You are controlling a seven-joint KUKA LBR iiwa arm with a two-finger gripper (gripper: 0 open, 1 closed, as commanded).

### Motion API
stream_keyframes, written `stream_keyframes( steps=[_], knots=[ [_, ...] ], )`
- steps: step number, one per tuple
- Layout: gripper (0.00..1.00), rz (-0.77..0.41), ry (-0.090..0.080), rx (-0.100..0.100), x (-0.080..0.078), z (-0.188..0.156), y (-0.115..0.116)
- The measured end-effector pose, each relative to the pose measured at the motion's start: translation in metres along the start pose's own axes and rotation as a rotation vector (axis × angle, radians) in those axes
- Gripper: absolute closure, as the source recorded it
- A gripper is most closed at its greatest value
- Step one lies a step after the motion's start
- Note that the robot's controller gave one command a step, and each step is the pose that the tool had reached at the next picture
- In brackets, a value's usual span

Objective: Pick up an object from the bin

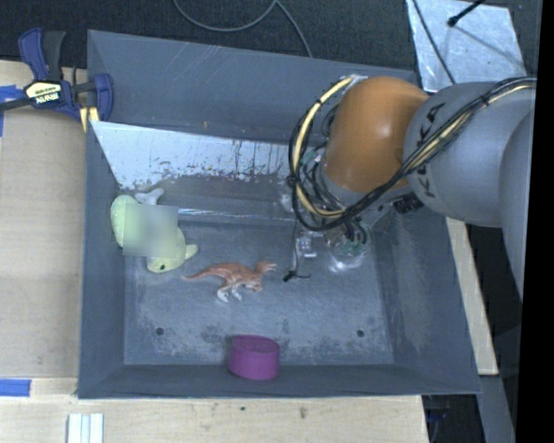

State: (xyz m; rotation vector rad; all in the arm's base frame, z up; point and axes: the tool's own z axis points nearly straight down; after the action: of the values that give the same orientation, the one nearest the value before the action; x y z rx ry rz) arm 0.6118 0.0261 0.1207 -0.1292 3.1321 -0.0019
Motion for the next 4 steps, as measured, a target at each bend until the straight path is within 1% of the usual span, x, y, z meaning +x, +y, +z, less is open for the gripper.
stream_keyframes(
  steps=[1,2,3,4],
  knots=[
    [0.0,-0.1,0.001,-0.004,0.003,-0.002,0.043],
    [0.0,-0.128,0.0,-0.002,0.001,-0.002,0.063],
    [0.0,-0.202,0.004,-0.001,-0.003,0.043,0.066],
    [1.0,-0.224,-0.012,-0.001,-0.008,0.059,0.067]
  ],
)
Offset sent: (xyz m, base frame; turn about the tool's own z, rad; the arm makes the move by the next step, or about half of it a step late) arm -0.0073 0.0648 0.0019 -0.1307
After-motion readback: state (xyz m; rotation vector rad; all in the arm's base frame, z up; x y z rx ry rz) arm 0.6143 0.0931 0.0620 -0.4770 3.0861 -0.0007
